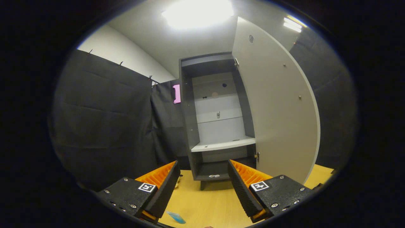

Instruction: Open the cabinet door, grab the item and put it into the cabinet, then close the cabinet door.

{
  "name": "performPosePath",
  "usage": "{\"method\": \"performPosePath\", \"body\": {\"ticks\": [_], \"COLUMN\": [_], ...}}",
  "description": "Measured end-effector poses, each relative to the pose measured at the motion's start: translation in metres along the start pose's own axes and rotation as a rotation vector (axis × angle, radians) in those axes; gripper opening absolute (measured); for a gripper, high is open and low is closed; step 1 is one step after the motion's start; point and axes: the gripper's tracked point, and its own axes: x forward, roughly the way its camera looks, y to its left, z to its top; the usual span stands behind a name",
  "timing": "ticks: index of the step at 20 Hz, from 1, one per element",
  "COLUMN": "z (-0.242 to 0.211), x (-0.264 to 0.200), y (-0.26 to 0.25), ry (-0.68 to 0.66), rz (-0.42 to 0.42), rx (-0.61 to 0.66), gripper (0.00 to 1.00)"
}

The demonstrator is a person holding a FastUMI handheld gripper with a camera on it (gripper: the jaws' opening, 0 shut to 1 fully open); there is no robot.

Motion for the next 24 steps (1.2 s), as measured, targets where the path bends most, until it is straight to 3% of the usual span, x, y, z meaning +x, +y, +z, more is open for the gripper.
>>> {"method": "performPosePath", "body": {"ticks": [11, 24], "z": [-0.141, -0.251], "x": [0.012, 0.02], "y": [0.068, 0.08], "ry": [0.239, 0.473], "rz": [0.055, 0.023], "rx": [-0.024, -0.081], "gripper": [0.93, 0.93]}}
